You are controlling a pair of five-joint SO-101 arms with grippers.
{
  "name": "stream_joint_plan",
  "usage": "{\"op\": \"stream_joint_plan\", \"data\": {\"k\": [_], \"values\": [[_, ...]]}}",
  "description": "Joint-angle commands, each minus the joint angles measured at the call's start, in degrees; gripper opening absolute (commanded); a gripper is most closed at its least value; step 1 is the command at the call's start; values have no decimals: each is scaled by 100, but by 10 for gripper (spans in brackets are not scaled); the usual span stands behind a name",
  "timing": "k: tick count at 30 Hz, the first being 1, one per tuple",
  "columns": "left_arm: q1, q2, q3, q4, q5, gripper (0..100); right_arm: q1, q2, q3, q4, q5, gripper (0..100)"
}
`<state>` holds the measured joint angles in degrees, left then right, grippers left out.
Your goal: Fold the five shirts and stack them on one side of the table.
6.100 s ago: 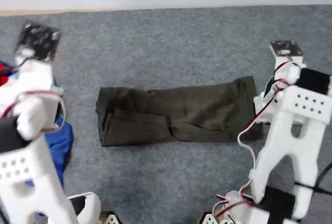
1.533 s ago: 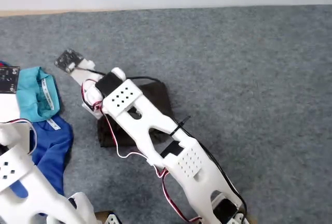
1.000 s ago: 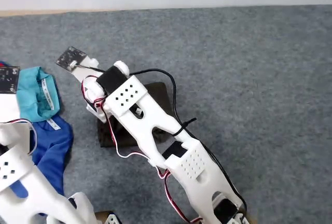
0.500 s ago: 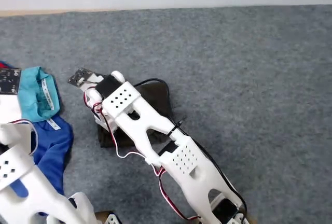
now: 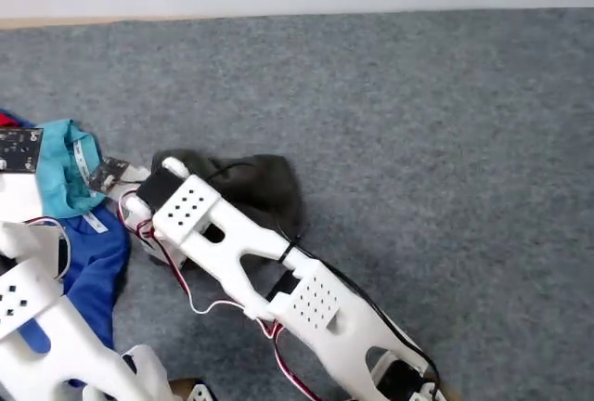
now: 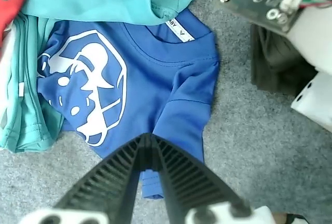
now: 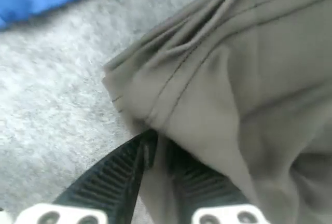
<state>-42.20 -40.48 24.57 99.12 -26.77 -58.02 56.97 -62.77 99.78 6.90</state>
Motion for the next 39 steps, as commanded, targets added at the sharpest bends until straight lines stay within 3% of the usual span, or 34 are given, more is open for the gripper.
{"op": "stream_joint_plan", "data": {"k": [1, 4, 10, 24, 31, 39], "values": [[-18, -114, -66, 44, 0, 3, -66, -391, -615, 198, 9, 43], [-18, -123, -66, 44, 0, 3, 4, -444, -703, 224, 9, 72], [-18, -404, -31, 44, 0, 3, 497, -479, -738, 251, -18, 229], [18, -1881, 901, -325, -35, 3, 1033, -1323, -712, 215, 0, 227], [26, -2743, 1429, -527, -35, 3, 1420, -620, -730, -435, 0, 227], [26, -3279, 1666, -484, -35, 4, 1244, -163, -730, -760, 0, 227]]}}
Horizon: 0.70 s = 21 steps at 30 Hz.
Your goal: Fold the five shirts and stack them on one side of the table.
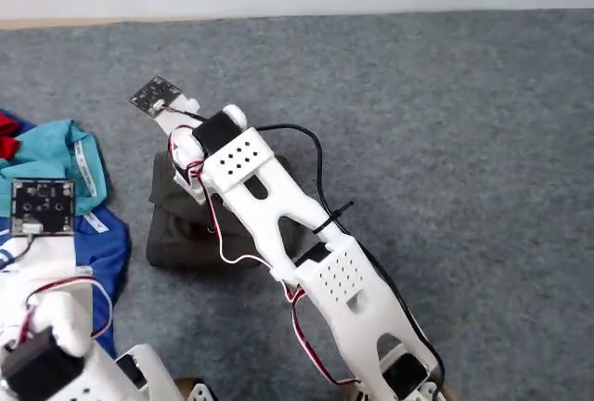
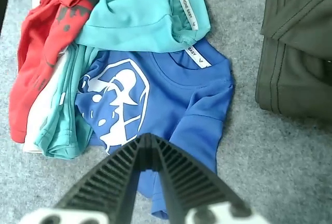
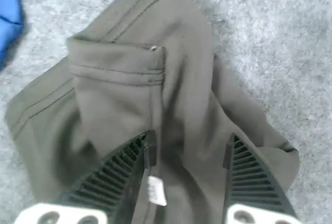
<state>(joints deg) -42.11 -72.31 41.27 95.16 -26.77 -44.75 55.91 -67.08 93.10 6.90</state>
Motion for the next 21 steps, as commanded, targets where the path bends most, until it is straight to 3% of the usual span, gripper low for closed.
{"op": "stream_joint_plan", "data": {"k": [1, 9, 16, 21], "values": [[18, -132, 22, -88, -35, 4, -136, -31, -299, -92, 0, 227], [9, -202, 154, -88, -26, 4, -330, 277, -299, -84, 0, 222], [9, -202, 154, -88, -26, 4, -338, -31, -308, 40, 202, 29], [9, -202, 154, -88, -26, 4, -541, -497, -308, 435, 589, 13]]}}
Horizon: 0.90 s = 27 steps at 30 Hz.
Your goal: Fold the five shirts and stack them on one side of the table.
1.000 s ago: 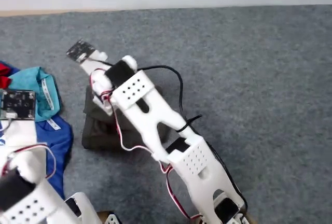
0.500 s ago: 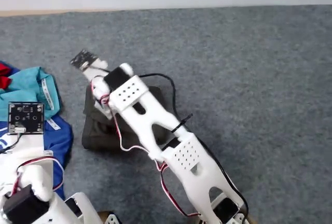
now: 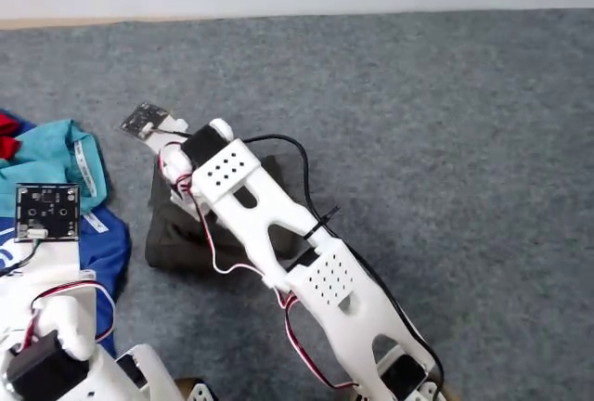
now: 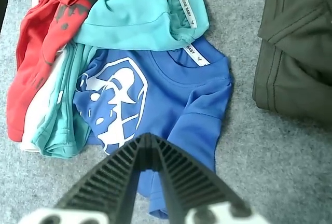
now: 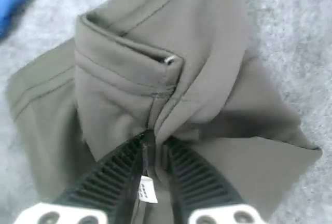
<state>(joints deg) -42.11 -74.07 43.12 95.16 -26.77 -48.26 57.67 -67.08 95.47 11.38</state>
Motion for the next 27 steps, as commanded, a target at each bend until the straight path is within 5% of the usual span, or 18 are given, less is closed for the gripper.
{"op": "stream_joint_plan", "data": {"k": [1, 7, 11, 15, 27], "values": [[9, -26, -31, -88, -26, 4, -242, -752, -308, 268, 158, 13], [9, -18, -31, -97, -26, 4, -444, -901, -308, 462, 158, 20], [9, -18, -31, -88, -26, 4, -374, -778, -308, 462, 132, 123], [9, -18, -31, -88, -35, 4, -66, -585, -308, 295, 123, 195], [9, -18, -40, -88, -35, 4, 1103, -251, -299, -303, 185, 195]]}}
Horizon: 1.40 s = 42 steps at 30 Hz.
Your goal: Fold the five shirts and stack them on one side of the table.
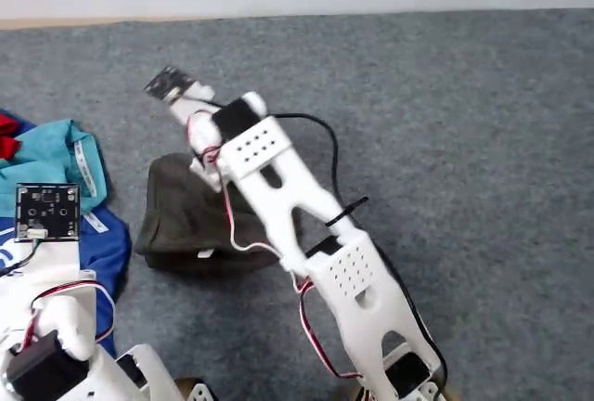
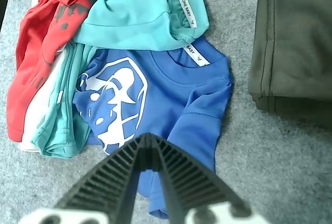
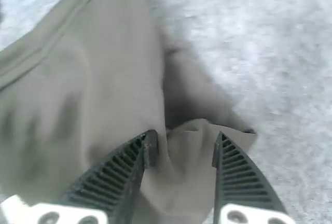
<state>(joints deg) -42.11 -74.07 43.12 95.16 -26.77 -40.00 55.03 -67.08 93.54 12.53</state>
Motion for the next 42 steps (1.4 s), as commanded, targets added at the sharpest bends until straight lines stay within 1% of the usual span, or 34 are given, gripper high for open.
{"op": "stream_joint_plan", "data": {"k": [1, 5, 10, 17, 20, 30, 39, 42], "values": [[9, -18, -40, -88, -35, 4, 347, 75, -308, -101, 114, 195], [9, -18, -40, -88, -35, 4, 505, 330, -299, 110, 211, 195], [9, -18, -40, -88, -35, 4, 769, 488, -396, 127, 202, 195], [9, -18, -40, -88, -35, 4, 629, 154, -1741, 664, 202, 197], [9, -18, -40, -88, -35, 4, 629, 127, -2066, 831, 202, 197], [-18, -18, -40, -88, -35, 4, 910, 435, -1618, 857, 211, 196], [0, -26, -40, -88, -35, 4, 892, 840, -1582, 857, 149, 196], [9, -26, -40, -88, -35, 4, 910, 998, -1582, 857, -202, 196]]}}
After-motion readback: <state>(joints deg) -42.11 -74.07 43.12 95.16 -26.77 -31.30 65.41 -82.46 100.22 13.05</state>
